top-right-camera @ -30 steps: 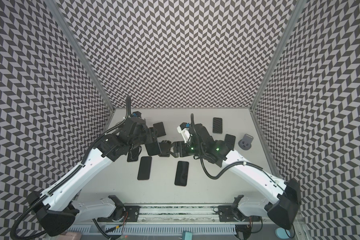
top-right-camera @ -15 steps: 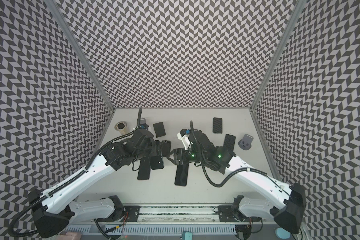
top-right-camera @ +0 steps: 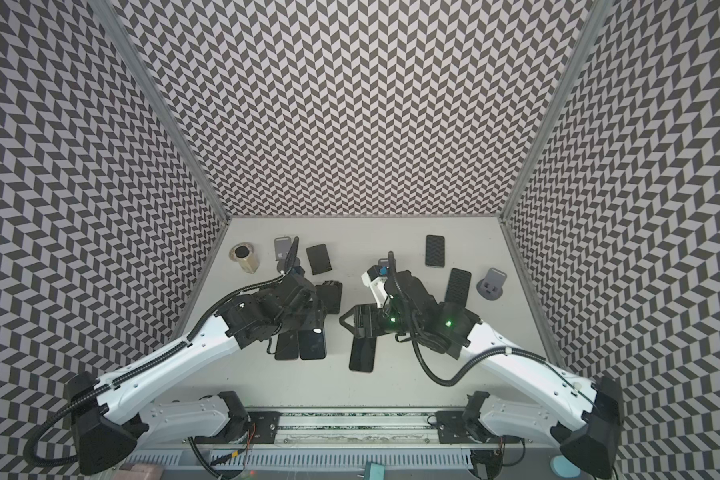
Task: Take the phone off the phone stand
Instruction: 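Carry both phones toward the robot with the left and right grippers, then lower both phones flat onto the table beside the purple-edged phones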
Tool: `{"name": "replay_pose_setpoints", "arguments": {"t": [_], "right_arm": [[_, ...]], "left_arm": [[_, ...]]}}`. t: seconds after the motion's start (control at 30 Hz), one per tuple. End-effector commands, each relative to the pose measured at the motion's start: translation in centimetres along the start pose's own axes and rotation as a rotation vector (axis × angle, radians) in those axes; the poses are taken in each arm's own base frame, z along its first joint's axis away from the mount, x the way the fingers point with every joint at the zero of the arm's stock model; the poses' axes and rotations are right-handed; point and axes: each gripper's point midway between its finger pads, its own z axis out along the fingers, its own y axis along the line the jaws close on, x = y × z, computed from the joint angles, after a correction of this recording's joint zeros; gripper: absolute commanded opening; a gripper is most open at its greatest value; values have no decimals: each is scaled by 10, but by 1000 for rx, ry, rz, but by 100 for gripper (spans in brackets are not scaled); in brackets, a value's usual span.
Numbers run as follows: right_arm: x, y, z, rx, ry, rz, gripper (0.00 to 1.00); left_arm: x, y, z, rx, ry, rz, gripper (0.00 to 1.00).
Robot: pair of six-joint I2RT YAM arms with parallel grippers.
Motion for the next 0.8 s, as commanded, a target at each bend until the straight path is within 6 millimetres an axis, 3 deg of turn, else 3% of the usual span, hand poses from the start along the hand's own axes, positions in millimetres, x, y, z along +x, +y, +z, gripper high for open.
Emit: {"name": "replay_pose_setpoints", "arguments": {"t": [0.0,0.77], "right_arm": [[-1,5,-1,-23,-22,9,75],[43,-4,18,23,48,61,75]], "left_arm": [[0,-7,-4,50,-15,-19,53],[51,-7,35,78,146,92,53]]}}
